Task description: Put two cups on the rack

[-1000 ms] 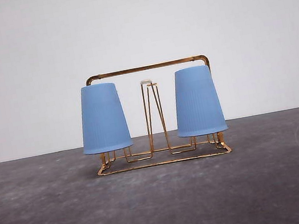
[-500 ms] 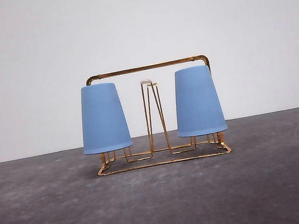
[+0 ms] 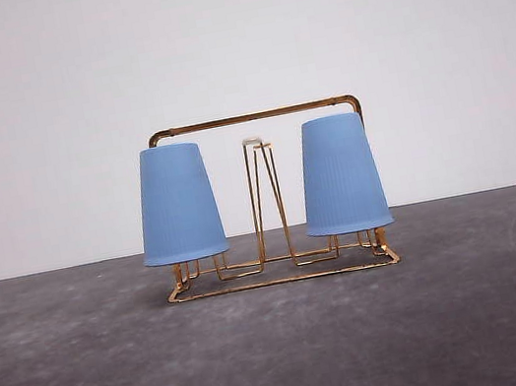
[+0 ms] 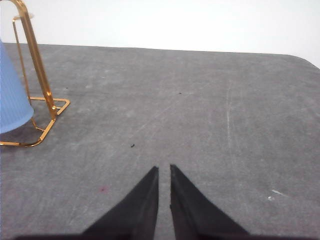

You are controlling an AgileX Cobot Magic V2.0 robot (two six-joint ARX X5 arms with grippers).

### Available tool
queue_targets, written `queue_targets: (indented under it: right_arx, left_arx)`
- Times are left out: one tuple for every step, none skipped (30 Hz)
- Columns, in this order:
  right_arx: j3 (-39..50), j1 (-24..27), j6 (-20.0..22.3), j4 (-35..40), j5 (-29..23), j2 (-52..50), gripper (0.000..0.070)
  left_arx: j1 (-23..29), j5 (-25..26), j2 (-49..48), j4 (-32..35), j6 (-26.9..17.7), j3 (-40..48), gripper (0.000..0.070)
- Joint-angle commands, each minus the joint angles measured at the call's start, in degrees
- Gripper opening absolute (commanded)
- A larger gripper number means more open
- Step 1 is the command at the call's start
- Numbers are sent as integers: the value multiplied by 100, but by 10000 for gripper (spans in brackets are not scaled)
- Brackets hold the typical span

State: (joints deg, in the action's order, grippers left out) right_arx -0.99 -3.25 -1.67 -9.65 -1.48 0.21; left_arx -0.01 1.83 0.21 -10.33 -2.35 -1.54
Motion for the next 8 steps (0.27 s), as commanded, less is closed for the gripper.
queue_targets:
  right_arx:
    - [28,7,22,63,-4,0,42]
    - [28,7,22,65,-4,0,42]
    - [28,7,22,63,-4,0,42]
    - [28,7,22,63,-4,0,42]
    - [28,7,22,65,-4,0,42]
    - [28,7,22,63,-4,0,42]
    - [28,7,22,63,-4,0,42]
    - [28,7,22,64,-4,0,42]
  left_arx:
    - [11,4,-4,-33,-46,83,0]
    - [11,4,-4,-33,-46,83,0]
    - [11,4,-4,-33,-46,83,0]
    - [11,4,-4,-33,-46,83,0]
    - [11,4,-4,-33,-46,83,0]
    - [11,4,-4,-33,-46,83,0]
    - [11,4,-4,-33,-46,83,0]
    - [11,4,-4,-33,-46,83,0]
